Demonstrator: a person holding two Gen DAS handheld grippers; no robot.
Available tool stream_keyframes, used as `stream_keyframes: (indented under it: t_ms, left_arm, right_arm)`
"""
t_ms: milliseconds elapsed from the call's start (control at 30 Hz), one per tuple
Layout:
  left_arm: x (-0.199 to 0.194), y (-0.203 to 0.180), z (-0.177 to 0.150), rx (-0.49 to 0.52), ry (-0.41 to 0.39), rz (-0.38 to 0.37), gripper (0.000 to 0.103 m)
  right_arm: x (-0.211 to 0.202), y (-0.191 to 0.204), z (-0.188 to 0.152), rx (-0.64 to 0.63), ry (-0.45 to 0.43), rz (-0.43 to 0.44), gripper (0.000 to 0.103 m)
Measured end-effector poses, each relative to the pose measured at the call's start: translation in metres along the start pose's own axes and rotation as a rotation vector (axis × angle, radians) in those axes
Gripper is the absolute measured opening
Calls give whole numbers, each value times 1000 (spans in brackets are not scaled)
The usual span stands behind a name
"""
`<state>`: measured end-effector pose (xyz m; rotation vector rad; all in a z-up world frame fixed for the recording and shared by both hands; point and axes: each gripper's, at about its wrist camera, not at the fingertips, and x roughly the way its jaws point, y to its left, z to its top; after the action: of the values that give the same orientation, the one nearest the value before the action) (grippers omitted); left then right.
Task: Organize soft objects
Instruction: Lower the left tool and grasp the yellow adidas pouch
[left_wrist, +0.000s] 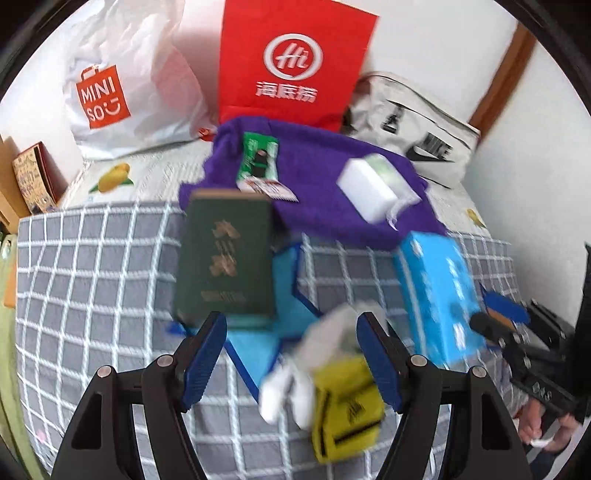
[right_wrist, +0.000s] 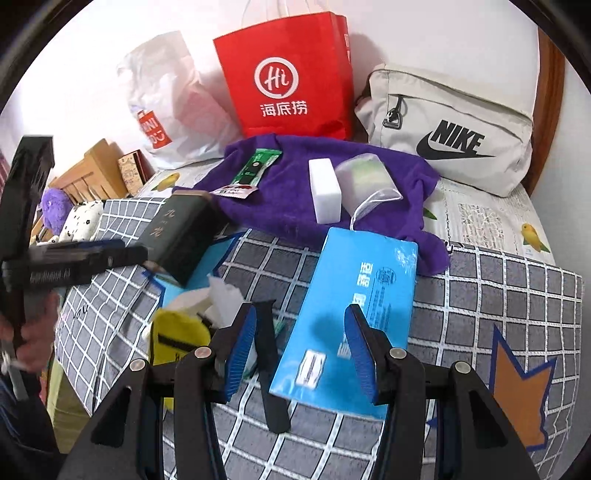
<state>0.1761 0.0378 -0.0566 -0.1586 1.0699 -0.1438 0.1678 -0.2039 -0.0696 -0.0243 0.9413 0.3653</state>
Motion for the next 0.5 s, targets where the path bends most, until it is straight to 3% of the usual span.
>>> stream_keyframes:
  t_ms: [200,500]
  left_arm:
    - [4,-24,-43,27,3,-23,72]
    - [36,-48,-73,44,59,43,72]
  right_arm:
    - [-15,2,-16,-12,-13,-6,52]
    - [-16,-12,-38,3,1,-12,54]
